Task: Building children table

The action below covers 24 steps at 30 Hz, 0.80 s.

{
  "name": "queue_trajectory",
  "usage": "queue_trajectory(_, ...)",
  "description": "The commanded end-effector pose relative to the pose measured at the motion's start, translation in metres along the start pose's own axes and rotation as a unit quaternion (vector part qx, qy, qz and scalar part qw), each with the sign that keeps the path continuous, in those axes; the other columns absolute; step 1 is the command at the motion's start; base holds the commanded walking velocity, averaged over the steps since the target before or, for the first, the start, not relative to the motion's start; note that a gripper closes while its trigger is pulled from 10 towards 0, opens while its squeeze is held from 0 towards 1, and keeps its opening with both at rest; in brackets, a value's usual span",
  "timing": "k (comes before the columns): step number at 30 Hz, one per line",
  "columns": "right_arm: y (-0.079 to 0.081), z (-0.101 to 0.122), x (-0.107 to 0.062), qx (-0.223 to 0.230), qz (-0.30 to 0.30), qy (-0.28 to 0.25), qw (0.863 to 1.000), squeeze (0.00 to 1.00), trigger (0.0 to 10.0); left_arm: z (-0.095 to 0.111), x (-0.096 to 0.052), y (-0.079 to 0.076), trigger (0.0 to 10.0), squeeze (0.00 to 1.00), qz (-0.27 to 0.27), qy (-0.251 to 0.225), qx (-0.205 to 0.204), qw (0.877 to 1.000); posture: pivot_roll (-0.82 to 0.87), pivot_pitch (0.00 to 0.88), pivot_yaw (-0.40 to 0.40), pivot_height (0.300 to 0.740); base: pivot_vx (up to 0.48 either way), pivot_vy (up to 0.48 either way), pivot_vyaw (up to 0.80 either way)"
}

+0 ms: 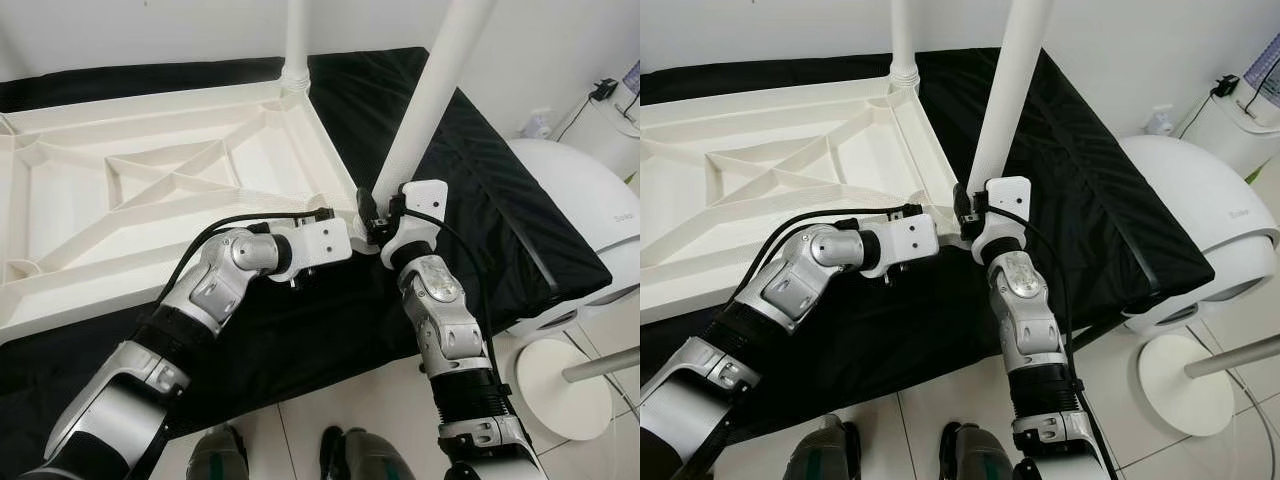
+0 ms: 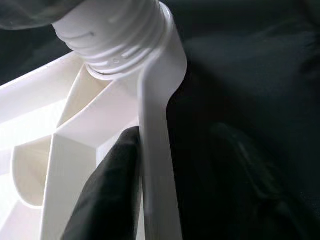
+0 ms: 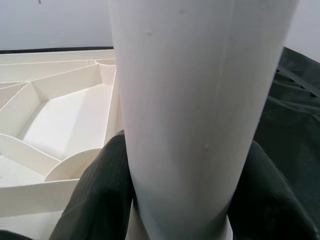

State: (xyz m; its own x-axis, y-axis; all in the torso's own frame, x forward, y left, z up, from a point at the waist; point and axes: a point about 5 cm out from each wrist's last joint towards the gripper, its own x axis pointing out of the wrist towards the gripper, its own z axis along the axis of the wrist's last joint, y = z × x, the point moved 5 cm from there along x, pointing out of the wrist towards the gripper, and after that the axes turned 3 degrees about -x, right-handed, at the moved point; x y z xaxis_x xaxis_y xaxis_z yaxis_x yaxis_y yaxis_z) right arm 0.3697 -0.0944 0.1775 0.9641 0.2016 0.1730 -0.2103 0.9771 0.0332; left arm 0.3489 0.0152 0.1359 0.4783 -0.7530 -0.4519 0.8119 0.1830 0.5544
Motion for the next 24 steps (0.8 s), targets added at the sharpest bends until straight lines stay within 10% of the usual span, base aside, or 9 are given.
queue_trajectory(1,-0.007,-0.011,-0.005,0.015,-0.024,0.023,0.999,0.0,10.0,-0.004,0.004,-0.013,10.0,0.0,-0.031,0.01,0.001,0.999,0.0,0.111,-0.055,0.74,0.0,0.0,0.0)
queue_trajectory(2,-0.008,-0.011,-0.004,0.014,-0.025,0.023,0.999,0.0,10.0,-0.004,0.003,-0.014,0.9,0.0,-0.032,0.006,-0.001,0.999,0.0,0.105,-0.054,0.74,0.0,0.0,0.0)
queue_trajectory(4,-0.009,-0.01,-0.004,0.012,-0.027,0.024,0.999,0.0,10.0,-0.001,0.002,-0.014,0.0,0.0,-0.036,-0.003,-0.005,0.999,0.0,0.105,-0.054,0.74,0.0,0.0,0.0)
queue_trajectory(18,-0.015,-0.009,-0.004,0.0,-0.028,0.026,0.999,0.0,10.0,0.0,0.001,-0.015,0.0,0.0,-0.042,-0.008,-0.004,0.999,0.0,0.112,-0.05,0.74,0.0,0.0,0.0)
queue_trajectory(19,-0.016,-0.01,-0.004,-0.003,-0.028,0.026,0.999,0.0,10.0,-0.001,0.001,-0.015,4.8,0.0,-0.041,-0.005,-0.001,0.999,0.0,0.112,-0.051,0.74,0.0,0.0,0.0)
queue_trajectory(21,-0.017,-0.01,-0.004,-0.005,-0.028,0.026,0.999,0.0,10.0,-0.001,0.001,-0.014,4.8,0.0,-0.039,-0.004,0.0,0.999,0.0,0.112,-0.051,0.74,0.0,0.0,0.0)
queue_trajectory(22,-0.019,-0.01,-0.005,-0.006,-0.026,0.027,0.999,0.0,10.0,-0.002,0.002,-0.014,10.0,0.0,-0.04,-0.001,0.0,0.999,-0.01,0.114,-0.051,0.74,0.0,0.0,0.0)
queue_trajectory(23,-0.022,-0.009,-0.004,-0.005,-0.021,0.026,0.999,1.0,10.0,-0.002,0.002,-0.014,10.0,0.0,-0.041,0.0,0.0,0.999,-0.01,0.114,-0.052,0.74,0.0,0.0,0.0)
queue_trajectory(24,-0.024,-0.009,-0.004,-0.004,-0.017,0.025,1.0,1.0,10.0,-0.003,0.002,-0.014,10.0,0.0,-0.041,0.001,0.0,0.999,-0.01,0.114,-0.052,0.74,0.0,0.0,0.0)
